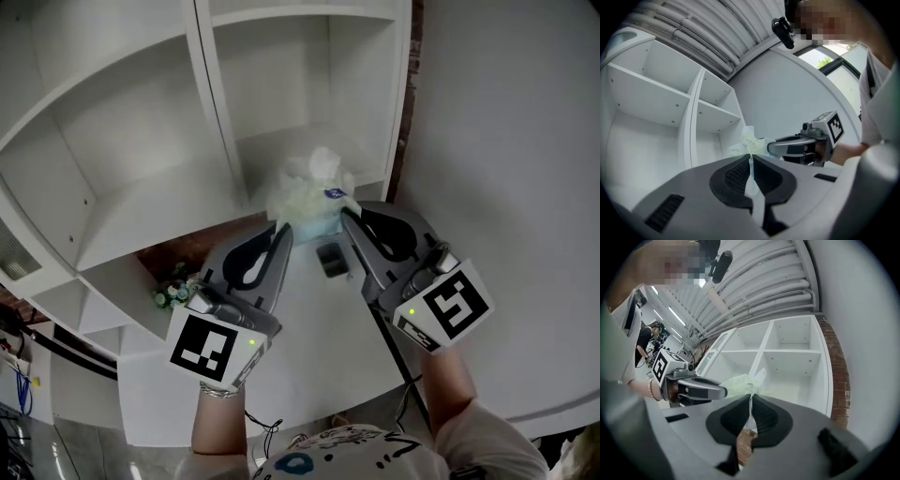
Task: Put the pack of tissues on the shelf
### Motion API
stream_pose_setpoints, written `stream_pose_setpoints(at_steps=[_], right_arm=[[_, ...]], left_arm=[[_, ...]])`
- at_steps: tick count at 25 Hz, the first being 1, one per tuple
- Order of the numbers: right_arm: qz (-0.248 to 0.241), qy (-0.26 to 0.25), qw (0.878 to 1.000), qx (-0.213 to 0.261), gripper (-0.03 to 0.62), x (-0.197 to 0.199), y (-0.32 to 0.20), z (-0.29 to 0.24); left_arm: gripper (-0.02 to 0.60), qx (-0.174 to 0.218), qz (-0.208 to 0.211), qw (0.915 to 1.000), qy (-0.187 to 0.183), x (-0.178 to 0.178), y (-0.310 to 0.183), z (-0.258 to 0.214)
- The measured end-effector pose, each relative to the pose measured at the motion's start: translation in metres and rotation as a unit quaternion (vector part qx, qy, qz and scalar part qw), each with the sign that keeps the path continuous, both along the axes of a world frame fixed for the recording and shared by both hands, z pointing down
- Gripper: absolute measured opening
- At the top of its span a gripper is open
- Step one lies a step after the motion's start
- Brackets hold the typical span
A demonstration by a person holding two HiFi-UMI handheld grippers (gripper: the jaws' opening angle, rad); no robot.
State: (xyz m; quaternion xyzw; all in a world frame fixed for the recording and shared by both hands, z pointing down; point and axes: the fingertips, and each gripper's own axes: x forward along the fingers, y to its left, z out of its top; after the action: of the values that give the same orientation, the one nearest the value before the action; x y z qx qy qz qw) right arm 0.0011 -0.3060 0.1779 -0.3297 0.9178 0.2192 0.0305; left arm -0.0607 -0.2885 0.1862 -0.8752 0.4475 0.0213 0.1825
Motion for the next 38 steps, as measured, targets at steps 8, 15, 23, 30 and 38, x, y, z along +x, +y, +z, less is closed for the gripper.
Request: stream_pose_setpoints(at_steps=[8, 15, 23, 30, 38], right_arm=[[-0.025, -0.004, 1.0, -0.012, 0.028, 0.006, -0.089, -0.022], [-0.018, 0.03, 0.999, -0.036, 0.028, -0.003, -0.149, -0.011], [-0.022, 0.064, 0.993, -0.095, 0.029, -0.009, -0.186, 0.009], [-0.023, 0.083, 0.986, -0.14, 0.03, -0.009, -0.194, 0.013], [-0.01, 0.079, 0.985, -0.153, 0.19, -0.009, -0.191, 0.018]], left_arm=[[0.017, -0.017, -0.072, 0.9973, 0.0, 0.007, -0.083, -0.026], [0.017, -0.064, -0.137, 0.9883, -0.016, 0.001, -0.143, -0.014], [0.017, -0.114, -0.185, 0.9758, -0.02, -0.001, -0.173, -0.003], [0.017, -0.114, -0.239, 0.9628, -0.052, 0.0, -0.186, -0.001], [0.018, -0.101, -0.233, 0.9669, -0.027, 0.003, -0.181, -0.005]])
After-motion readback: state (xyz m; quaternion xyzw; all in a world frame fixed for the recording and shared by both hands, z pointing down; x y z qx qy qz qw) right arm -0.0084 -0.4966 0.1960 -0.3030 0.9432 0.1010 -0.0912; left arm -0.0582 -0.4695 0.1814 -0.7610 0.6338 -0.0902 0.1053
